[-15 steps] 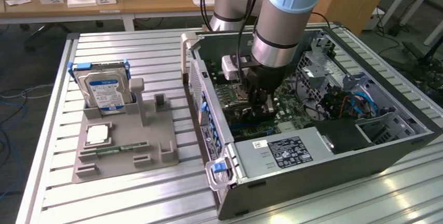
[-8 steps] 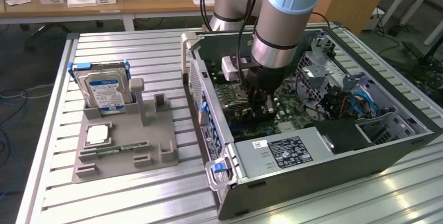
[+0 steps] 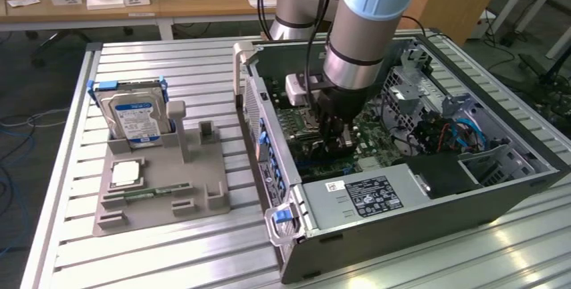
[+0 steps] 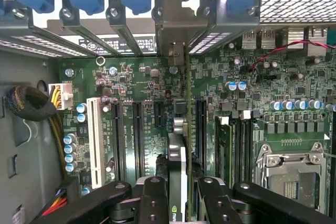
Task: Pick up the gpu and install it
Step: 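Insert the gpu into the slot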
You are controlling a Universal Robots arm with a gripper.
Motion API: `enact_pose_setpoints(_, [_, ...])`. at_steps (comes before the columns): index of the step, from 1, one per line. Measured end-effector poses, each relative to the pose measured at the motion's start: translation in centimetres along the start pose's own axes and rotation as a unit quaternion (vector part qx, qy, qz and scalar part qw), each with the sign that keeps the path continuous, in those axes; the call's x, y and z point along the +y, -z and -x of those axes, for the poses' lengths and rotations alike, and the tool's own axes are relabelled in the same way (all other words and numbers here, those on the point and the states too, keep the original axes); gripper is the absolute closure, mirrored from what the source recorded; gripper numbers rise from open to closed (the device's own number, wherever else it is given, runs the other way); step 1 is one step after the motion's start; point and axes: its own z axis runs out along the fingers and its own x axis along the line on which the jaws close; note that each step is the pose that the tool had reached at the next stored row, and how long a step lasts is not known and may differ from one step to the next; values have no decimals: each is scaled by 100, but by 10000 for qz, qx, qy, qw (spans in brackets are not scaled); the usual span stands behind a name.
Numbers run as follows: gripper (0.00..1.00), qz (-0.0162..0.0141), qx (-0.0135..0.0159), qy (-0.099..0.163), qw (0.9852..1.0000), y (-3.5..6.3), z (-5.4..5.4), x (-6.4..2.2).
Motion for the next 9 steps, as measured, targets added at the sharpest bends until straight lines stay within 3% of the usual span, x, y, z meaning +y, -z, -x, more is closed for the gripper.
enact_pose_setpoints(9, [73,-1,-1,0,10000,-20,-1,0])
